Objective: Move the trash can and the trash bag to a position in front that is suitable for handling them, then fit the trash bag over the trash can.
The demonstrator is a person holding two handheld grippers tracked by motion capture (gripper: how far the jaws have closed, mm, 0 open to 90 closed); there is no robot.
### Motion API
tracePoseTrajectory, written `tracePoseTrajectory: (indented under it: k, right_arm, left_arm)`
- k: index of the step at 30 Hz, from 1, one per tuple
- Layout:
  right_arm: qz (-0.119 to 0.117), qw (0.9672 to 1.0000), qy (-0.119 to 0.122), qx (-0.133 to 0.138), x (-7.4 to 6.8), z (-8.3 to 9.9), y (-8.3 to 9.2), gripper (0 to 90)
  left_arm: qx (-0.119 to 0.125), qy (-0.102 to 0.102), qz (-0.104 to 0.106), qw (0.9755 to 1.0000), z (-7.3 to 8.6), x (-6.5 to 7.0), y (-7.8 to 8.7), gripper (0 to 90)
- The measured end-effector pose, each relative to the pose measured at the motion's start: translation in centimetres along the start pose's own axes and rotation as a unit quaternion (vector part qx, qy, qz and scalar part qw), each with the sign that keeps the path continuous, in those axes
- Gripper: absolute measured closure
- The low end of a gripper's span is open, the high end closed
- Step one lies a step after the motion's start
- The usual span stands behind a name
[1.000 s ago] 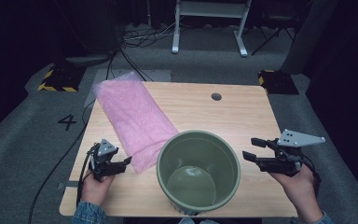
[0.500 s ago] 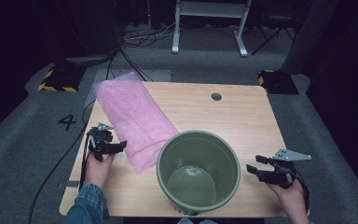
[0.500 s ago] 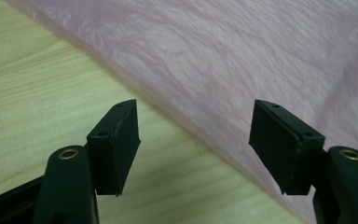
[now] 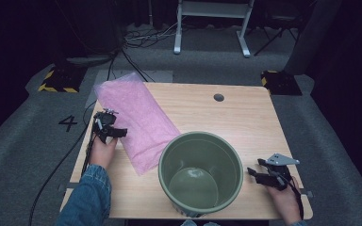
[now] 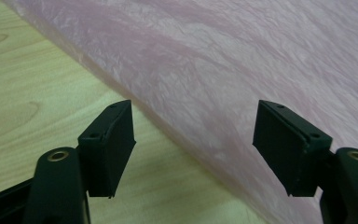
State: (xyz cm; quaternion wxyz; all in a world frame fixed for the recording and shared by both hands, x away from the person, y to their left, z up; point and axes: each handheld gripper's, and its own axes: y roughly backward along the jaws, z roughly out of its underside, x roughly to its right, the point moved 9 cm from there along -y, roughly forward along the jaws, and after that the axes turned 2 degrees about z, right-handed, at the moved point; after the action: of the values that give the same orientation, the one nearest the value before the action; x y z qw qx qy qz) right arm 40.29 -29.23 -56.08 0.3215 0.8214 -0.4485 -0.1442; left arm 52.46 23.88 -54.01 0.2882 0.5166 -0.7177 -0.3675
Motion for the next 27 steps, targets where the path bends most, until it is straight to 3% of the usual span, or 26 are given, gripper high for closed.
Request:
tracePoseTrajectory:
  k: [1, 2, 6, 9, 17, 22, 27]
  right_arm:
    - [0.0, 1.0, 0.0, 0.0, 0.0, 0.0, 0.0, 34.4]
    - [-0.005, 0.9998, -0.018, 0.004, 0.3, 0.1, -0.1, 34.5]
    - [-0.003, 0.9999, -0.017, 0.002, 0.6, 0.0, -0.2, 33.1]
    - [-0.004, 0.9999, -0.013, 0.002, 0.6, 0.0, -0.2, 32.9]
    - [-0.004, 0.9999, -0.014, 0.002, 0.5, 0.0, -0.2, 32.9]
    - [-0.004, 0.9999, -0.014, 0.002, 0.5, 0.0, -0.2, 32.9]
    - [-0.004, 0.9999, -0.014, 0.002, 0.5, 0.0, -0.3, 32.9]
  left_arm:
    - [0.0, 0.0, 0.0, 1.0, 0.0, 0.0, 0.0, 27.1]
    - [-0.01, 0.003, 0.004, 0.9999, -0.1, 0.2, -0.5, 26.3]
    - [-0.021, 0.005, 0.015, 0.9997, 0.0, 0.5, -1.3, 27.5]
    - [-0.031, -0.005, 0.008, 0.9995, 0.1, 0.6, -2.2, 23.7]
    - [-0.038, -0.012, 0.013, 0.9991, 0.2, 1.1, -2.2, 23.8]
    - [-0.041, -0.043, 0.031, 0.9978, 0.2, 2.0, -2.2, 24.2]
    - [-0.032, -0.054, 0.039, 0.9973, 0.0, 2.6, -2.4, 24.6]
